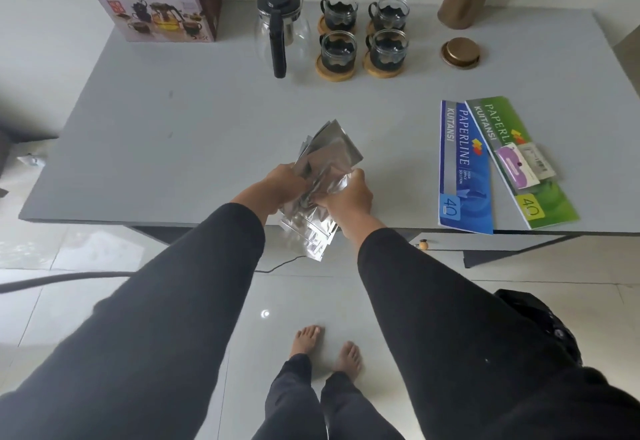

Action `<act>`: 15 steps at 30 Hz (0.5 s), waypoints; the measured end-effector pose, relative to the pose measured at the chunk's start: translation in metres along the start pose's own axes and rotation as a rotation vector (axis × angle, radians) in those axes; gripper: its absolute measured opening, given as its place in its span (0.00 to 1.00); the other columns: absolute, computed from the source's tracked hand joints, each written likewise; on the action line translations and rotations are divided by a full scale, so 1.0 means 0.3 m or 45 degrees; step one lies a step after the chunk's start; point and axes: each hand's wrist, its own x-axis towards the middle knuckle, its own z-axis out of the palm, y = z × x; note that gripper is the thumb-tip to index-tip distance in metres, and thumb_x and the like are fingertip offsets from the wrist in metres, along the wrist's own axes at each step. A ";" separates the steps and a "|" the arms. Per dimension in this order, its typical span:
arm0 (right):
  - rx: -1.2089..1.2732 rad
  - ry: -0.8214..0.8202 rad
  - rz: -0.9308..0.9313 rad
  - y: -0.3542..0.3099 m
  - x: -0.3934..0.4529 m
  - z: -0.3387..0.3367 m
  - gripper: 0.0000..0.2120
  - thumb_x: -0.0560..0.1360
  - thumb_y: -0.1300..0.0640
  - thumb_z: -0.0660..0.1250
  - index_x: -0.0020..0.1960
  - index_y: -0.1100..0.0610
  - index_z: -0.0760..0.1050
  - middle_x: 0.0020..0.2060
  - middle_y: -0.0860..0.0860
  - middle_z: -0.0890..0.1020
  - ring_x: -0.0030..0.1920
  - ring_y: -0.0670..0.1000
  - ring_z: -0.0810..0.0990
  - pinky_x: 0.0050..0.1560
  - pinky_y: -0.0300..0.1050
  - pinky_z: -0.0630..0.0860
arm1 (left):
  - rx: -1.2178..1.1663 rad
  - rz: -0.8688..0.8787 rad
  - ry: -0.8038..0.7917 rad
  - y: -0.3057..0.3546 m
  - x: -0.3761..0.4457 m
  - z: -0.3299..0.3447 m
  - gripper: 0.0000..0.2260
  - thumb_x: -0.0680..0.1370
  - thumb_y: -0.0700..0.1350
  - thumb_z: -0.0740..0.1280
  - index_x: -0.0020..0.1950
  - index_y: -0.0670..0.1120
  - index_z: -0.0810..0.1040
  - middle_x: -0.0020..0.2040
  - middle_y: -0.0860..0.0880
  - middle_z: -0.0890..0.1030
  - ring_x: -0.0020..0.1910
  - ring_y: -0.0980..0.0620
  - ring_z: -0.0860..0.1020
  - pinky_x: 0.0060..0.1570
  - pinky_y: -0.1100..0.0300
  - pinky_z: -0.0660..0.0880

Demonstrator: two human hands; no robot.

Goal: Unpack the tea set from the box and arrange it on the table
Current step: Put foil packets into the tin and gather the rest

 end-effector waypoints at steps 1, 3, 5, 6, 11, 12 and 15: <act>0.014 0.017 0.008 -0.006 0.000 -0.012 0.32 0.65 0.57 0.78 0.63 0.57 0.64 0.58 0.56 0.77 0.59 0.57 0.76 0.56 0.47 0.76 | 0.006 0.015 -0.011 0.020 -0.006 -0.002 0.09 0.77 0.41 0.61 0.54 0.41 0.77 0.51 0.39 0.80 0.49 0.38 0.80 0.50 0.47 0.78; 0.030 0.052 0.021 -0.024 -0.002 -0.043 0.32 0.65 0.56 0.78 0.63 0.57 0.64 0.58 0.56 0.76 0.59 0.57 0.76 0.55 0.46 0.76 | 0.039 0.051 -0.031 0.068 -0.016 -0.004 0.06 0.77 0.40 0.60 0.50 0.42 0.76 0.46 0.41 0.77 0.43 0.42 0.76 0.43 0.52 0.72; 0.051 0.098 0.025 -0.047 -0.005 -0.091 0.33 0.65 0.55 0.78 0.64 0.57 0.64 0.61 0.56 0.75 0.60 0.57 0.75 0.56 0.45 0.75 | 0.083 0.086 -0.058 0.127 -0.020 -0.006 0.05 0.77 0.39 0.60 0.43 0.44 0.74 0.45 0.42 0.76 0.43 0.45 0.73 0.41 0.53 0.69; 0.065 0.123 0.024 -0.061 -0.009 -0.122 0.34 0.66 0.55 0.78 0.65 0.57 0.64 0.62 0.56 0.75 0.61 0.57 0.75 0.57 0.45 0.74 | 0.101 0.111 -0.072 0.159 -0.021 -0.005 0.05 0.76 0.39 0.61 0.41 0.45 0.73 0.45 0.41 0.76 0.43 0.45 0.73 0.41 0.53 0.69; 0.122 0.279 0.037 -0.094 -0.028 -0.305 0.39 0.66 0.56 0.78 0.70 0.57 0.62 0.66 0.56 0.72 0.66 0.57 0.72 0.61 0.45 0.72 | 0.205 0.264 -0.183 0.350 -0.052 0.059 0.09 0.76 0.40 0.64 0.55 0.40 0.73 0.49 0.41 0.76 0.43 0.44 0.73 0.42 0.54 0.70; 0.128 0.320 0.044 -0.093 -0.036 -0.346 0.41 0.65 0.55 0.79 0.71 0.57 0.60 0.67 0.56 0.71 0.67 0.57 0.71 0.63 0.47 0.71 | 0.232 0.295 -0.206 0.389 -0.064 0.083 0.10 0.76 0.40 0.64 0.57 0.40 0.73 0.48 0.41 0.76 0.43 0.44 0.73 0.41 0.54 0.70; 0.158 0.418 0.058 -0.075 -0.075 -0.483 0.47 0.66 0.54 0.78 0.75 0.57 0.55 0.72 0.55 0.67 0.72 0.56 0.66 0.69 0.48 0.66 | 0.336 0.410 -0.260 0.513 -0.114 0.168 0.11 0.77 0.41 0.65 0.57 0.39 0.72 0.43 0.42 0.74 0.34 0.48 0.71 0.32 0.59 0.68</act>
